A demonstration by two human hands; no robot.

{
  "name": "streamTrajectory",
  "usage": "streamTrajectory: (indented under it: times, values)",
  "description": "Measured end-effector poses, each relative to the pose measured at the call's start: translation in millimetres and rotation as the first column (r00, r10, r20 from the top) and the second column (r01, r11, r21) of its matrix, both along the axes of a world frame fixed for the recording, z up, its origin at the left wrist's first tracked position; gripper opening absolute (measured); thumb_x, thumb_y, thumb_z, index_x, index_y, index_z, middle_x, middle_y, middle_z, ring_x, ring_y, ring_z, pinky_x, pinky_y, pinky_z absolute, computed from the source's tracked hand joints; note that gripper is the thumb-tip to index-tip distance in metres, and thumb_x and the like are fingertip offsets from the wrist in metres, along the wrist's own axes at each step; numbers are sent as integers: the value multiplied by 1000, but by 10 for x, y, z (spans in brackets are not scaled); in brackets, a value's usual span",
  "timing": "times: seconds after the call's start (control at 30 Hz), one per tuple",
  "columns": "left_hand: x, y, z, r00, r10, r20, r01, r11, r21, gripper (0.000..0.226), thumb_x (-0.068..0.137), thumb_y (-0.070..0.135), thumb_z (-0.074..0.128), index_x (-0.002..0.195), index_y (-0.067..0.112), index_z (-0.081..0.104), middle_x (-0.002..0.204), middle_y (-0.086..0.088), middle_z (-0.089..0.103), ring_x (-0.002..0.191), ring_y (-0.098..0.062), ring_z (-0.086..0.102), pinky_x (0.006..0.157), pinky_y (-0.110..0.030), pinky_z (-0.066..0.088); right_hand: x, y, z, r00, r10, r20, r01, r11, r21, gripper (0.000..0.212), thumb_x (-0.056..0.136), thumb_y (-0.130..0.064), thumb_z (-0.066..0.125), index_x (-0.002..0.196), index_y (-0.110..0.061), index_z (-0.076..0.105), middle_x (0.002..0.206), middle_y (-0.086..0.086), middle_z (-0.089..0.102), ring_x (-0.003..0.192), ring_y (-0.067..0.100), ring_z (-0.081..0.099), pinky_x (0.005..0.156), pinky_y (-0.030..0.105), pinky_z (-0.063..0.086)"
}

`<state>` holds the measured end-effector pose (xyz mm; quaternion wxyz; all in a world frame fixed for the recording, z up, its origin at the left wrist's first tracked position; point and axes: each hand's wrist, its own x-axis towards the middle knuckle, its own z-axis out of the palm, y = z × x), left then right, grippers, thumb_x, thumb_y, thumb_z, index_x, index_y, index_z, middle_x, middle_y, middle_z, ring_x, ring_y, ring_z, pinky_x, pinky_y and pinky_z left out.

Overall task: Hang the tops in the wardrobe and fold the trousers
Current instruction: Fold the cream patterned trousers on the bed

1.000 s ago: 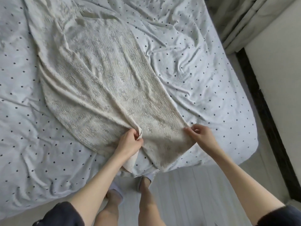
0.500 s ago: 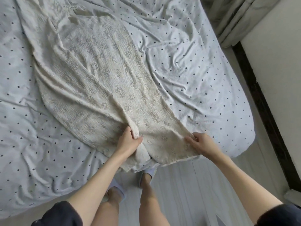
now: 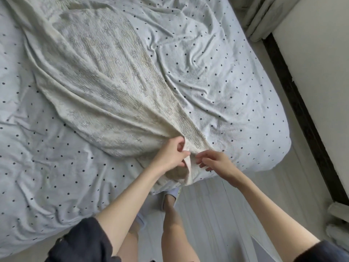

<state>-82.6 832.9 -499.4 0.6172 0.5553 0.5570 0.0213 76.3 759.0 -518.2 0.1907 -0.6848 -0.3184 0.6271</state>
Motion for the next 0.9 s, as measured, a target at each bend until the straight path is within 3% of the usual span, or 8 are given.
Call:
streamTrajectory:
  times: [0.07,0.13,0.23,0.33,0.4,0.57,0.7,0.9]
  values:
    - [82,116,-77,994,-97,-49,98,995,25,14,90,4,59,79,8,51,70,-3,47,66,-17,53,65,-31,57,-7,-27,6,992,-97,-84,96,995,-26,26,89,2,45,105,-6,64,99,8,68,87,15,59,72,20,44]
    - [123,227,-171,982,-142,-127,151,986,67,30,87,5,60,63,11,43,59,-1,35,60,-17,40,67,-35,49,20,-69,1,979,-144,-147,142,990,-24,25,87,-10,56,110,-13,64,107,3,68,99,12,61,80,23,45]
    - [216,275,-275,987,-100,-128,107,993,49,45,87,3,60,55,15,31,56,1,27,52,-11,39,68,-35,51,12,-128,-56,991,-37,-128,34,999,-26,34,87,-21,66,120,-18,58,114,-4,62,106,8,59,80,18,45]
    - [263,274,-339,995,15,-95,-18,999,-31,33,89,-1,57,61,9,42,65,-5,41,70,-16,54,67,-32,58,-45,-229,-275,1000,-26,-6,26,994,-102,26,86,-10,63,112,-4,61,101,2,60,89,15,55,68,18,42]
    - [223,263,-381,993,5,-118,-7,1000,-17,18,89,-1,57,73,3,50,73,-9,47,77,-19,57,63,-27,58,-67,-327,-446,988,-144,53,152,962,-225,16,86,-3,53,97,8,59,88,8,53,79,16,48,63,24,37]
    - [111,167,-399,984,-69,-161,69,998,-8,22,90,2,56,72,8,44,64,-1,29,65,-16,45,68,-31,59,-237,-498,-696,837,-528,-140,403,771,-493,25,88,-15,63,112,-11,55,101,4,60,92,16,56,76,33,45]
    - [68,137,-351,991,-54,-124,51,998,-32,3,90,3,57,89,1,58,78,-10,42,77,-21,52,59,-18,54,-441,-523,-811,807,-544,-229,375,773,-512,12,86,-18,66,88,-14,54,99,3,63,97,15,58,87,35,41]
    - [236,68,-184,995,7,-104,-13,998,-65,9,90,-2,57,81,-1,58,83,-11,58,78,-17,60,60,-19,55,-562,-658,-832,835,-517,-188,388,796,-464,17,85,-18,68,77,-14,53,71,-1,57,68,10,53,73,25,40]
